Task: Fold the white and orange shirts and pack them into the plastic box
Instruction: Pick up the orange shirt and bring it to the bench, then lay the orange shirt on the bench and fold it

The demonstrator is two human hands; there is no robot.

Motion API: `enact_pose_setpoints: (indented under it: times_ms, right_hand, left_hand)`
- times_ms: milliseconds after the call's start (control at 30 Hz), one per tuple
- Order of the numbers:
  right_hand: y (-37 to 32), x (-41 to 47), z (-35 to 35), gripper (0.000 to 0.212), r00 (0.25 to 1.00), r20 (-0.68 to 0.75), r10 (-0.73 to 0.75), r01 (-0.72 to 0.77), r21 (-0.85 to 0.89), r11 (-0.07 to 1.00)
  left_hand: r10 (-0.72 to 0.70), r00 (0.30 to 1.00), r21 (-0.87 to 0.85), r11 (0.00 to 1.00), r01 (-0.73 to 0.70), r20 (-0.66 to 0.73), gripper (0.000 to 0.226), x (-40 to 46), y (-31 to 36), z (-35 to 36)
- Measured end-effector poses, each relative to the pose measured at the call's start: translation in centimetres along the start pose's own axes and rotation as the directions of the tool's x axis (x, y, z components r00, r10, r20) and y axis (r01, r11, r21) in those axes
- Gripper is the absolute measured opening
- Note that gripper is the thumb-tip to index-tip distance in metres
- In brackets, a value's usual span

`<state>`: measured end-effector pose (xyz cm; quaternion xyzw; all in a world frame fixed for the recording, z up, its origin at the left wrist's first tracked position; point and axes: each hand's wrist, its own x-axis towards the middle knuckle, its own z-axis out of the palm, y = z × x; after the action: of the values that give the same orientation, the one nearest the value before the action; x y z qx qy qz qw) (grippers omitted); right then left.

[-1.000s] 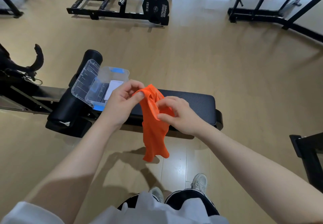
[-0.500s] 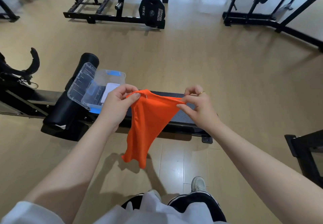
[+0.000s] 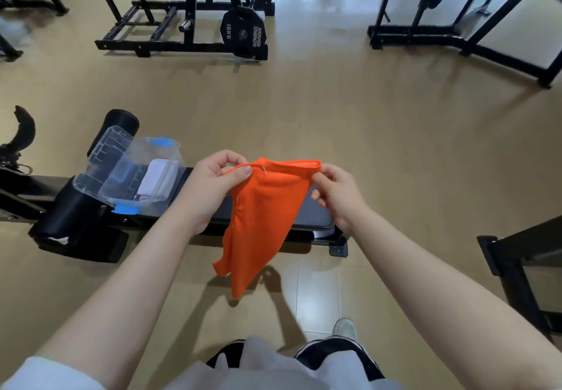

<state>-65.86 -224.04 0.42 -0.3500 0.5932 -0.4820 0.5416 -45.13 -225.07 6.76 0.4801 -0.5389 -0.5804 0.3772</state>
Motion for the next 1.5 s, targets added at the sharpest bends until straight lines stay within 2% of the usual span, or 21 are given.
enact_pose_setpoints:
  times_ms: [67, 133, 233, 333, 500, 633, 733, 900, 1033, 1167, 1367, 1500]
  right_hand:
    - [-0.5, 0.6, -3.0, 0.016, 0.997, 0.019, 0.076, -0.078, 0.206, 0.975]
    - [-0.8, 1.4, -6.4, 0.016, 0.997, 0.013, 0.073, -0.073, 0.304, 0.95]
    - [-1.3, 2.7, -11.7, 0.016, 0.997, -0.06, 0.045, -0.025, 0.31, 0.95]
    - [-2.7, 4.3, -16.0, 0.019, 0.995, -0.1, -0.002, 0.03, 0.28, 0.959]
    - [-7.0, 8.6, -15.6, 0.017, 0.995, -0.041, -0.096, 0.104, 0.347, 0.932]
    - [-8.7, 13.2, -11.1, 0.017, 0.987, 0.03, -0.161, 0.142, 0.337, 0.931]
    - [-8.0, 16.0, -7.5, 0.02, 0.981, 0.107, -0.164, 0.142, 0.191, 0.971]
    - [-3.6, 22.4, 0.4, 0.023, 0.973, 0.197, -0.122, 0.135, -0.05, 0.99]
    - [2.0, 29.4, 8.6, 0.022, 0.974, 0.22, -0.049, 0.103, -0.242, 0.965]
    - [7.9, 35.6, 16.9, 0.026, 0.954, 0.288, 0.084, 0.032, -0.376, 0.926]
    - [16.4, 42.9, 27.2, 0.028, 0.92, 0.323, 0.221, -0.024, -0.516, 0.856]
    - [21.4, 46.2, 32.7, 0.027, 0.878, 0.359, 0.316, -0.058, -0.576, 0.815]
  left_hand:
    - [-0.045, 0.999, 0.032, 0.998, 0.045, 0.013, 0.016, 1.2, 0.2, 3.4]
    - [-0.132, 0.99, 0.113, 0.985, 0.127, 0.038, 0.016, 2.5, 0.3, 7.2]
    - [-0.227, 0.97, 0.214, 0.955, 0.203, 0.092, 0.014, 4.3, 1.0, 13.3]
    - [-0.233, 0.965, 0.249, 0.948, 0.199, 0.116, 0.011, 5.6, 2.0, 18.1]
    - [-0.141, 0.989, 0.105, 0.984, 0.145, -0.044, 0.018, 8.7, 2.9, 19.6]
    - [-0.081, 0.977, 0.039, 0.995, 0.09, -0.196, 0.022, 11.1, 2.1, 15.8]
    - [-0.106, 0.946, 0.027, 0.992, 0.12, -0.307, 0.021, 12.7, -0.5, 11.4]
    - [-0.229, 0.877, -0.042, 0.972, 0.233, -0.423, 0.015, 16.5, -7.6, 3.4]
    - [-0.355, 0.774, -0.096, 0.928, 0.36, -0.525, 0.014, 20.9, -14.8, -3.6]
    - [-0.466, 0.662, -0.188, 0.874, 0.448, -0.587, 0.014, 23.8, -22.4, -11.0]
    - [-0.559, 0.528, -0.316, 0.817, 0.482, -0.64, 0.014, 27.2, -31.1, -19.4]
    - [-0.641, 0.412, -0.447, 0.758, 0.476, -0.648, 0.004, 27.9, -36.6, -21.9]
